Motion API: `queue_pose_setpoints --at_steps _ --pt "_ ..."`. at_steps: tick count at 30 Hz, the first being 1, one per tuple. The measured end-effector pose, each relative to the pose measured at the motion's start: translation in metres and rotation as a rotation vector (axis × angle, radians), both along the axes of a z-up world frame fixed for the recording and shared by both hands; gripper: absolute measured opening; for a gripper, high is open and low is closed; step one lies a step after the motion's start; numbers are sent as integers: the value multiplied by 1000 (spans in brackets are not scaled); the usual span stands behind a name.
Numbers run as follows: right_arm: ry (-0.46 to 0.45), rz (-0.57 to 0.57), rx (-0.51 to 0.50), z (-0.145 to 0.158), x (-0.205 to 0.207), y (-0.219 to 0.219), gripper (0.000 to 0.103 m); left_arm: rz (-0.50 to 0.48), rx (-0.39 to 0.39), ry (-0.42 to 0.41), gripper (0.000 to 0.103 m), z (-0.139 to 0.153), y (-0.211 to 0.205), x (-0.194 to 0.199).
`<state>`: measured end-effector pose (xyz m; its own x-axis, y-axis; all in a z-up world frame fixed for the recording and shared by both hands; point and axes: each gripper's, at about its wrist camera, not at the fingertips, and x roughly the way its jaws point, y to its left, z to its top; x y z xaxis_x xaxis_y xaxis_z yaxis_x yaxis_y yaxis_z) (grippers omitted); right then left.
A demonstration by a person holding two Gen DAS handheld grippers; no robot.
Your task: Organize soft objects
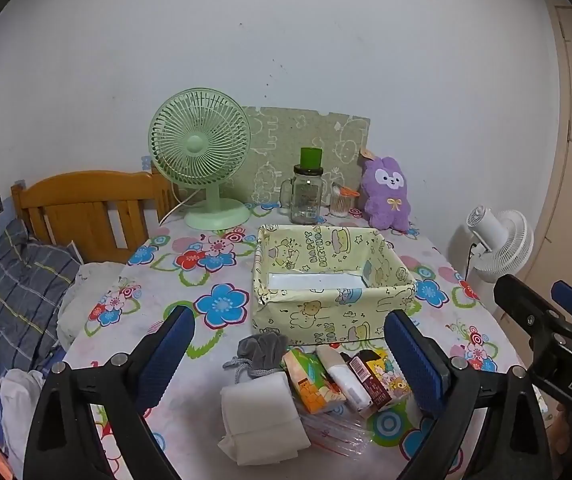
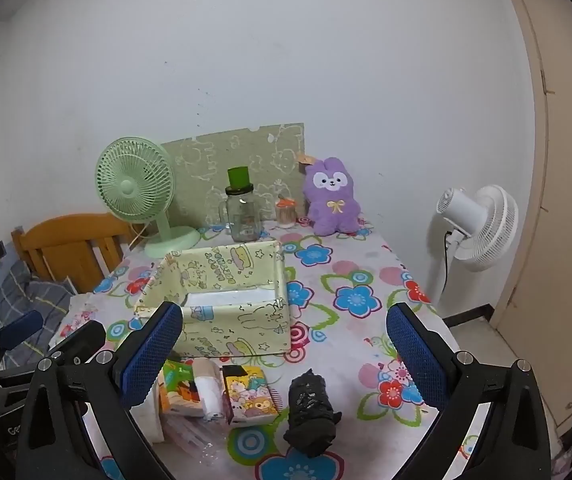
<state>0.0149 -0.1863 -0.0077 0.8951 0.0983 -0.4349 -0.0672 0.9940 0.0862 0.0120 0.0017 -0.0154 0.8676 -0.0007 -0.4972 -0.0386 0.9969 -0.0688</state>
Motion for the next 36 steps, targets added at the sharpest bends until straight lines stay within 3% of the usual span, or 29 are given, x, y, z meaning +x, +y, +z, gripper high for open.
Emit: queue_pose_setpoints --at_steps 36 --pt "5 8 22 3 -1 -1 103 -13 17 -23 96 1 -9 -6"
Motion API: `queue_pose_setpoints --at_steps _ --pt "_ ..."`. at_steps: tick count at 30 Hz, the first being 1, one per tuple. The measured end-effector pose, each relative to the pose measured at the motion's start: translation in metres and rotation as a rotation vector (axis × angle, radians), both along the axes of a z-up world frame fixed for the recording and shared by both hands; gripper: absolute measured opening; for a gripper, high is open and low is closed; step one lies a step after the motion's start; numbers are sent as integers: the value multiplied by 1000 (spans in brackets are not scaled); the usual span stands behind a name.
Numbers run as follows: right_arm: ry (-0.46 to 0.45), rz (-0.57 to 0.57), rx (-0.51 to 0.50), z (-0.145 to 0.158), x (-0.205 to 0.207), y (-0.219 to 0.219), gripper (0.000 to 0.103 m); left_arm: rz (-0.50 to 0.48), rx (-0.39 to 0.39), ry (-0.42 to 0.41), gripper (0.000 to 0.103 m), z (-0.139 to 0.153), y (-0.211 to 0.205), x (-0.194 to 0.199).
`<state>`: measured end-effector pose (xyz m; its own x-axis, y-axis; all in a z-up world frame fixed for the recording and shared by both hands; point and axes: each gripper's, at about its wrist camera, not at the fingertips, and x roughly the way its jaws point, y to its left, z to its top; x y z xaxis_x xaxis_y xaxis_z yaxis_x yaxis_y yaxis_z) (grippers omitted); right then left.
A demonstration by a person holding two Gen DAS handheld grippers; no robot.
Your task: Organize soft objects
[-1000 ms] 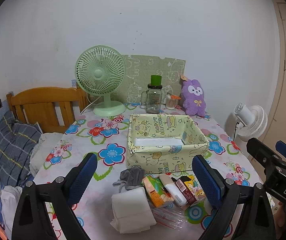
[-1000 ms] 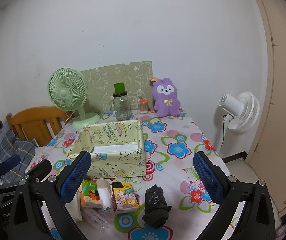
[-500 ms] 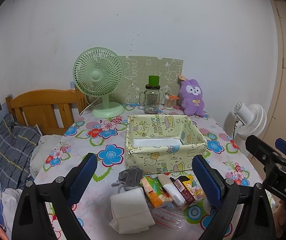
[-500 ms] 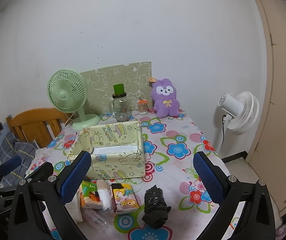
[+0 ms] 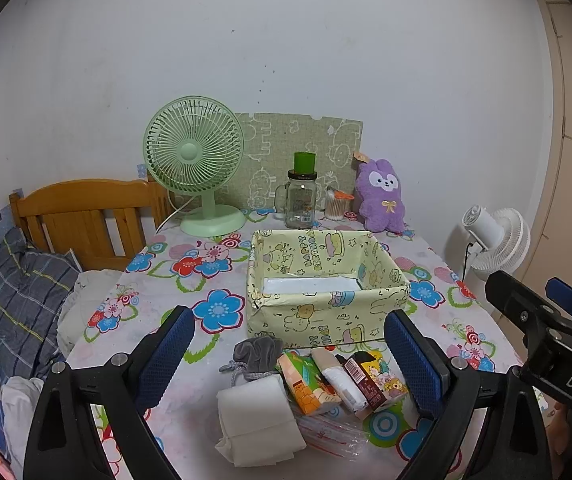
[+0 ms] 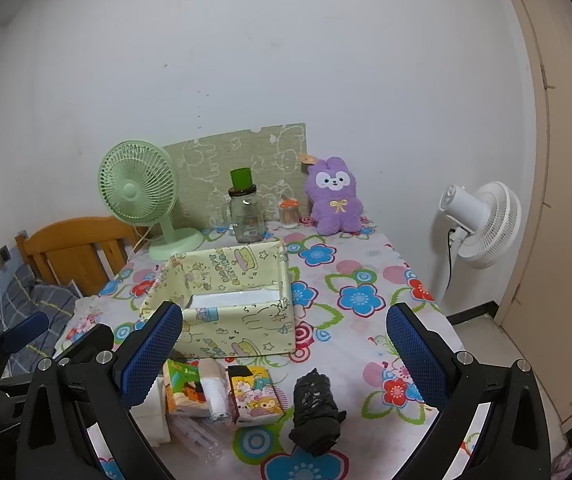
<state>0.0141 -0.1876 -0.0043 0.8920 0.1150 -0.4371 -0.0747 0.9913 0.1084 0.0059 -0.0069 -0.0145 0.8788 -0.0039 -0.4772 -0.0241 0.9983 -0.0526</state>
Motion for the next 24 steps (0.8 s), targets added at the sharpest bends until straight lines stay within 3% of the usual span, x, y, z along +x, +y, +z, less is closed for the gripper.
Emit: queue_pose_setpoints --at_steps 24 --pt "9 -1 7 -1 0 -1 103 0 1 1 96 1 0 1"
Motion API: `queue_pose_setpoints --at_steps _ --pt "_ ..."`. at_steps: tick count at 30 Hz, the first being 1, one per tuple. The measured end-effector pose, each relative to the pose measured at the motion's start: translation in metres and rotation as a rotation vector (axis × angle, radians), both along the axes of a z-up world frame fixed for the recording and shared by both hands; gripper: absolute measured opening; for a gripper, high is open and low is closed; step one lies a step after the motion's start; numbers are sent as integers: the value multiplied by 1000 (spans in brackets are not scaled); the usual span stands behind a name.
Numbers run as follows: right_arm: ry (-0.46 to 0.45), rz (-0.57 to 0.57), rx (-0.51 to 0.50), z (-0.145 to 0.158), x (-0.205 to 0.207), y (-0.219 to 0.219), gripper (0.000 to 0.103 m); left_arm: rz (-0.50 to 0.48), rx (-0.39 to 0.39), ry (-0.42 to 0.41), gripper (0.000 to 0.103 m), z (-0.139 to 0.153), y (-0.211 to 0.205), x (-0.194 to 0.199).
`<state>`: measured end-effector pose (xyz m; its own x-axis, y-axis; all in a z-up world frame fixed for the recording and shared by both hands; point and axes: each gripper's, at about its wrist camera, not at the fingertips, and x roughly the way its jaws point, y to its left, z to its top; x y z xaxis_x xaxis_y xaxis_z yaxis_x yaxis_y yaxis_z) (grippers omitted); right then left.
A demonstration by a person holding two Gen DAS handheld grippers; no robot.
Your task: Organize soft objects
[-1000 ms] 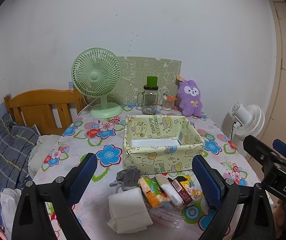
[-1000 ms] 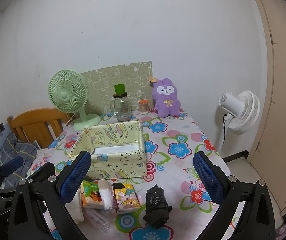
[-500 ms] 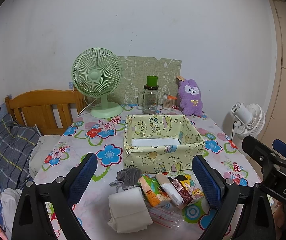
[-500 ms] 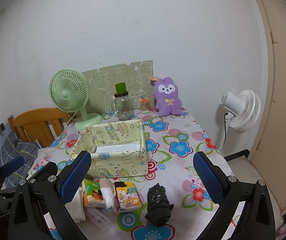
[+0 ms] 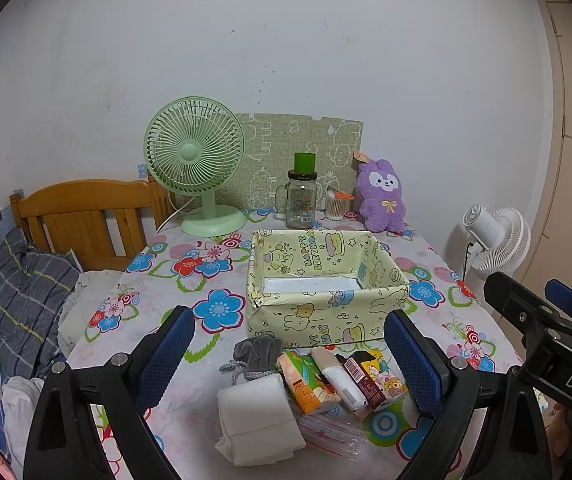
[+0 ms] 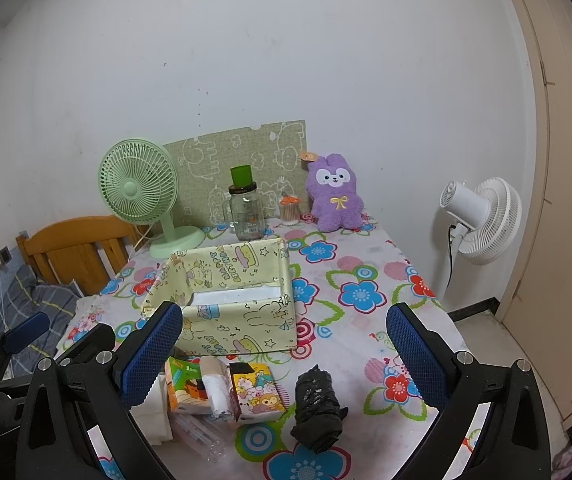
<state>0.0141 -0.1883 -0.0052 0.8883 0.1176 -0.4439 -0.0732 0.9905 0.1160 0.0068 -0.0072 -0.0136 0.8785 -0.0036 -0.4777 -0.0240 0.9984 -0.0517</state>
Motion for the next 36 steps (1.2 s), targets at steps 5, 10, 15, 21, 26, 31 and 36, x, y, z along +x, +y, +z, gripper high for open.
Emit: queue_pose_setpoints --at_steps 5,10,15,21,26,31,36 --pt "0 0 1 0 0 0 103 0 0 0 96 0 0 0" --pt "0 0 0 0 0 0 103 0 0 0 96 0 0 0" --pt "3 6 -2 -1 0 3 103 -2 -3 4 96 0 -2 -1" --pt "12 12 4 -3 2 4 103 8 -3 6 96 -3 -3 1" --pt "17 18 3 -7 6 5 102 7 -10 19 96 -9 -4 4" --pt "24 26 1 -13 8 6 101 3 8 30 96 -15 -8 6" --pt "27 43 -5 -20 7 9 101 -18 14 40 96 -24 -14 8"
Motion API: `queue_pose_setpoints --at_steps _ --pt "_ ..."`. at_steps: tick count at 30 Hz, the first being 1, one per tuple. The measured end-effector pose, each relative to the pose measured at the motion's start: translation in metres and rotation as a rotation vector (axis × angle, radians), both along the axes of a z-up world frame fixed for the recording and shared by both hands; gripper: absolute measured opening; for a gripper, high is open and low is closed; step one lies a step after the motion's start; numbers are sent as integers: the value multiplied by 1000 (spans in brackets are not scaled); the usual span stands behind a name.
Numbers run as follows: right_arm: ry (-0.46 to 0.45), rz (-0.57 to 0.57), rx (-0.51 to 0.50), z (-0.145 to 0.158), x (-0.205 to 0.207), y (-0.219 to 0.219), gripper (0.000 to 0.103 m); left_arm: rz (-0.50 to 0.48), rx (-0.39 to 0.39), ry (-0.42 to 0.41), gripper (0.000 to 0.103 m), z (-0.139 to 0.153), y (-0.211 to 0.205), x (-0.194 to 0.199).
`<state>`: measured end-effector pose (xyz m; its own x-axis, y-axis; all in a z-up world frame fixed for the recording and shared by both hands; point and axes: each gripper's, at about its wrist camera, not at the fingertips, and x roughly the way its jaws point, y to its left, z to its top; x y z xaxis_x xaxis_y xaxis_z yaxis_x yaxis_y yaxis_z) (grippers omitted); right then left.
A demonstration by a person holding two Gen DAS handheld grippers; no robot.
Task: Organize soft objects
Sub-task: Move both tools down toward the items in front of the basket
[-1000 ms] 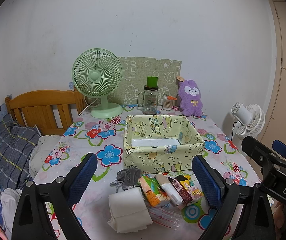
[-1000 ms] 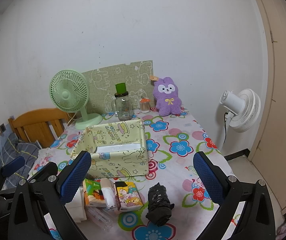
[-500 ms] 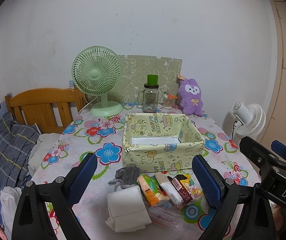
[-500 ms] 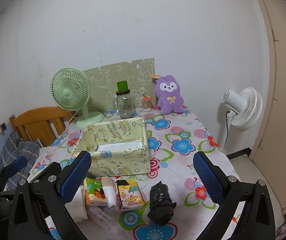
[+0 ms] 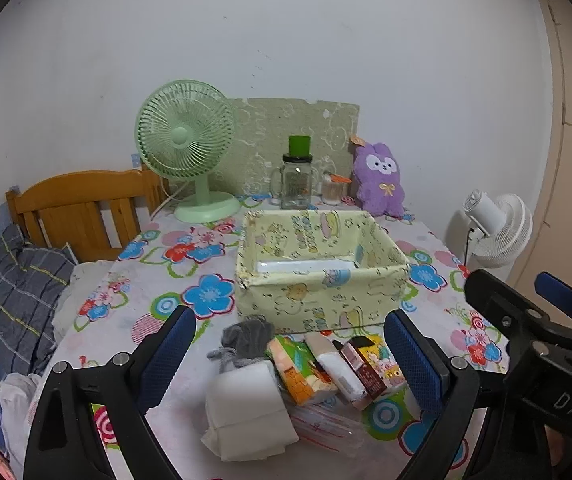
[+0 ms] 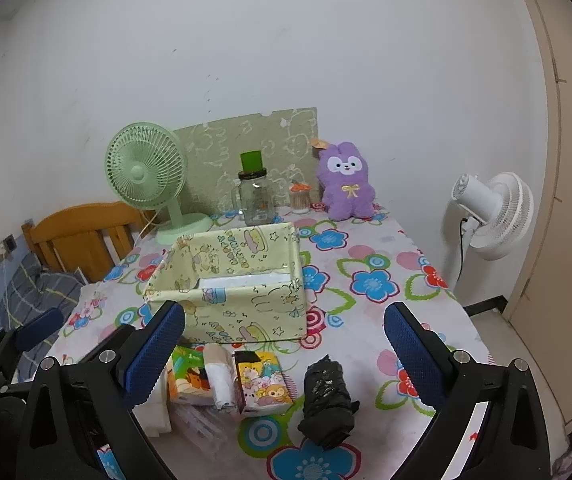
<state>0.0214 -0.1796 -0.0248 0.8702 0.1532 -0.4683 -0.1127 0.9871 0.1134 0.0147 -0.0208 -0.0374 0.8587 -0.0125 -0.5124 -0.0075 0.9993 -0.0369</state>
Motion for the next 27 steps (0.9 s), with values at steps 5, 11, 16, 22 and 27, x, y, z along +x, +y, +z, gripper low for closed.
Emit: queue_pose_setpoints --at_steps 5,11,16,22,27 --pt "12 6 -20 -9 1 4 100 -16 13 4 96 -11 -6 1" --pt "38 28 -14 -21 5 8 100 -39 15 51 96 -28 -11 6" --pt "68 34 -14 -33 10 10 99 -47 22 79 96 -42 -14 9" --pt "121 43 -21 -50 21 14 97 -40 42 93 96 -59 -17 13" --pt "160 45 -27 -63 28 16 94 -39 34 124 94 -67 -17 18"
